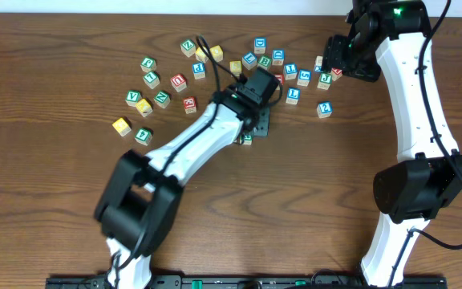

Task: Spell out CORL
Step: 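Open the left gripper and pull it back to the left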

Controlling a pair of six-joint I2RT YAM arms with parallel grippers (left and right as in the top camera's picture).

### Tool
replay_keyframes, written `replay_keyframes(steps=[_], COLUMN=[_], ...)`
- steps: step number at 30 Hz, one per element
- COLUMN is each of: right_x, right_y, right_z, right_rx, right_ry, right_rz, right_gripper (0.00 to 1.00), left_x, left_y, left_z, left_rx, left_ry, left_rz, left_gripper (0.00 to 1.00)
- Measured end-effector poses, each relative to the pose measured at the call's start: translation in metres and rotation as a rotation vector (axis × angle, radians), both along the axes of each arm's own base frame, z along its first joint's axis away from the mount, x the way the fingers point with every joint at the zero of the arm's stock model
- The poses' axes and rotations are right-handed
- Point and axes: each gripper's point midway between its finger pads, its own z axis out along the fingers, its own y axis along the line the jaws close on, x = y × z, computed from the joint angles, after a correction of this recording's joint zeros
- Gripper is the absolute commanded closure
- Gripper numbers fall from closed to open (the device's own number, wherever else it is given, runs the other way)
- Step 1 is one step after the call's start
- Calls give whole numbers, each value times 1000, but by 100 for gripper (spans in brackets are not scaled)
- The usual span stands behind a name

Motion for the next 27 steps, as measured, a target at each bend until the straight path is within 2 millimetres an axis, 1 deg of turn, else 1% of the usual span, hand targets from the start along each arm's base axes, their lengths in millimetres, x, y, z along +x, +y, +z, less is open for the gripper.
replay_keyframes(steps=[3, 4, 6, 7, 8, 9, 11, 13, 15, 18, 20, 21, 24, 27], right_x=[0, 0, 0, 0, 0, 0, 0, 1, 2, 6, 9, 11, 13, 14], right_y=[0, 0, 0, 0, 0, 0, 0, 1, 4, 12, 18, 25, 37, 47], right_z=[0, 0, 0, 0, 0, 0, 0, 0, 1, 2, 4, 4, 2, -9], right_rx=[-1, -1, -1, -1, -1, -1, -1, 0, 0, 5, 9, 12, 16, 16], right_ry=[0, 0, 0, 0, 0, 0, -1, -4, -11, -32, -47, -59, -67, -45], right_rz=[1, 1, 1, 1, 1, 1, 2, 4, 9, 19, 27, 39, 58, 67], right_gripper=[26, 25, 25, 24, 24, 24, 23, 24, 27, 30, 34, 34, 34, 36], left_x=[10, 11, 14, 16, 19, 21, 23, 24, 24, 24, 23, 23, 22, 23], left_y=[6, 9, 22, 31, 46, 56, 74, 99, 121, 151, 167, 182, 203, 218], left_z=[43, 50, 68, 76, 87, 94, 102, 113, 123, 135, 137, 137, 133, 133], left_rx=[-51, -57, -69, -71, -74, -71, -58, -32, -11, 15, 28, 43, 63, 75], left_ry=[-81, -92, -120, -128, -144, -153, -164, -181, -200, -218, -215, -207, -186, -180], left_rz=[9, 15, 34, 48, 74, 91, 118, 165, 209, 261, 296, 328, 375, 407], left_gripper=[64, 64, 64, 64, 64, 64, 64, 64, 64, 64, 64, 64, 64, 64])
